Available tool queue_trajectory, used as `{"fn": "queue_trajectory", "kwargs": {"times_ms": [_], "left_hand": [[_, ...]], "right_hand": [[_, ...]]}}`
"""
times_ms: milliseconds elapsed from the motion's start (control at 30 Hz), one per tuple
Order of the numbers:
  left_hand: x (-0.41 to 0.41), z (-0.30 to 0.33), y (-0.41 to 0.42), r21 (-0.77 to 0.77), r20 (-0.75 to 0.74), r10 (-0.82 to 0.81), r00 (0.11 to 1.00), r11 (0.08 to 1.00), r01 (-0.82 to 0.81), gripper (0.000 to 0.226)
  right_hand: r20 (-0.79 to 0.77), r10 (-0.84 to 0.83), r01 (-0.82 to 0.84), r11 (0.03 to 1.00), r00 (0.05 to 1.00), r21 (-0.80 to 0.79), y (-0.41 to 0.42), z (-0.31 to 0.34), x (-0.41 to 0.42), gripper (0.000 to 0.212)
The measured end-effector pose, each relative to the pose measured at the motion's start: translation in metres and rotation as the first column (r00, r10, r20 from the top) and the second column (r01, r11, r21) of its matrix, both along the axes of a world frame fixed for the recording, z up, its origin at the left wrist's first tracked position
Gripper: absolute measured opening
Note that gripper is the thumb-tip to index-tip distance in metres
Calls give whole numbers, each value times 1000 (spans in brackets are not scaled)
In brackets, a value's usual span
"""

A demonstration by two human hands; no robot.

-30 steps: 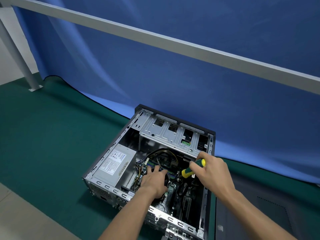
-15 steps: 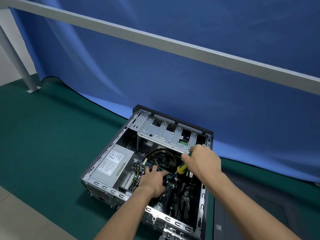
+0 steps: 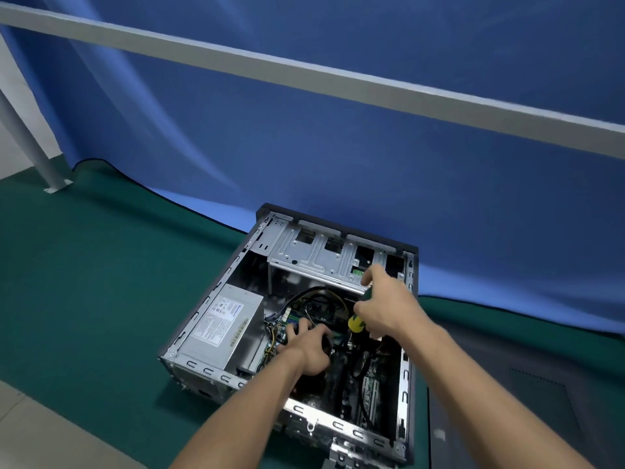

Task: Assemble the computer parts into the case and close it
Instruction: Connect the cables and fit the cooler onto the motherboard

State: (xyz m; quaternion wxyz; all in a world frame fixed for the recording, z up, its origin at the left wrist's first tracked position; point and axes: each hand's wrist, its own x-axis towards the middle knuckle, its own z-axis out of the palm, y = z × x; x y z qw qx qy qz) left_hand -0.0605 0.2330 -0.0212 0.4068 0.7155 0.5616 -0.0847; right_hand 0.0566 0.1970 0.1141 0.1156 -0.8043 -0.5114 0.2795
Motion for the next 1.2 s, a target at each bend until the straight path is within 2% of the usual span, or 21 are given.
{"fn": "queue_trajectory", "kwargs": {"times_ms": [100,233,300,367,400,467,533,567,667,733,800,867,933,967,1067,1133,1200], "left_hand": [[-4,-1,2,-16,26,-5,1000,1000,6,52],[-4,-5,2,3,14,-34,999,999,34,57],[-5,-6,3,4,11,-53,999,999,53,58],[-5,-8,5,-6,19,-77,997,997,77,59],[-6,-9,4,-6,21,-85,996,996,86,59],[-5,-11,4,4,27,-92,995,996,92,59],[-4,-13,4,20,26,-84,996,996,83,59],[-3,-14,4,30,24,-85,996,996,84,58],[-4,-16,5,31,44,-81,996,996,80,56],[-5,-17,5,35,61,-70,996,997,68,55],[-4,-17,5,38,70,-58,996,998,56,55],[-4,-16,4,38,74,-62,995,998,59,55],[-4,-15,4,41,70,-73,995,997,70,55],[-5,-16,4,44,70,-71,995,997,68,55],[-4,-18,4,44,75,-59,995,997,56,53],[-4,-16,3,45,72,-55,996,998,52,51],[-4,-16,3,49,72,-65,995,997,61,47]], "right_hand": [[90,17,-23,997,996,68,-11,-2,-9,16],[352,-4,-2,1000,936,15,-15,-1,-15,29],[240,-29,45,997,970,-64,-9,4,-11,34],[28,-102,105,988,994,-111,-4,9,-7,35],[15,-108,109,988,994,-113,-4,9,-7,31],[191,-89,102,993,978,-60,-6,4,-8,29],[386,-38,49,999,922,-17,-8,0,-11,35],[387,-15,22,1000,922,-15,-7,1,-13,32],[218,5,12,997,976,-74,-1,5,-20,28],[301,21,8,996,954,-93,1,6,-23,21],[430,80,-22,990,899,-136,1,10,-24,35],[346,99,-27,978,933,-207,3,13,-25,50],[182,35,7,975,983,-223,4,15,-31,47],[196,27,15,978,980,-208,5,13,-33,41],[382,12,34,993,924,-114,3,8,-40,31],[325,-15,62,989,945,-135,3,9,-42,37],[165,-43,70,984,985,-165,4,12,-46,40]]}}
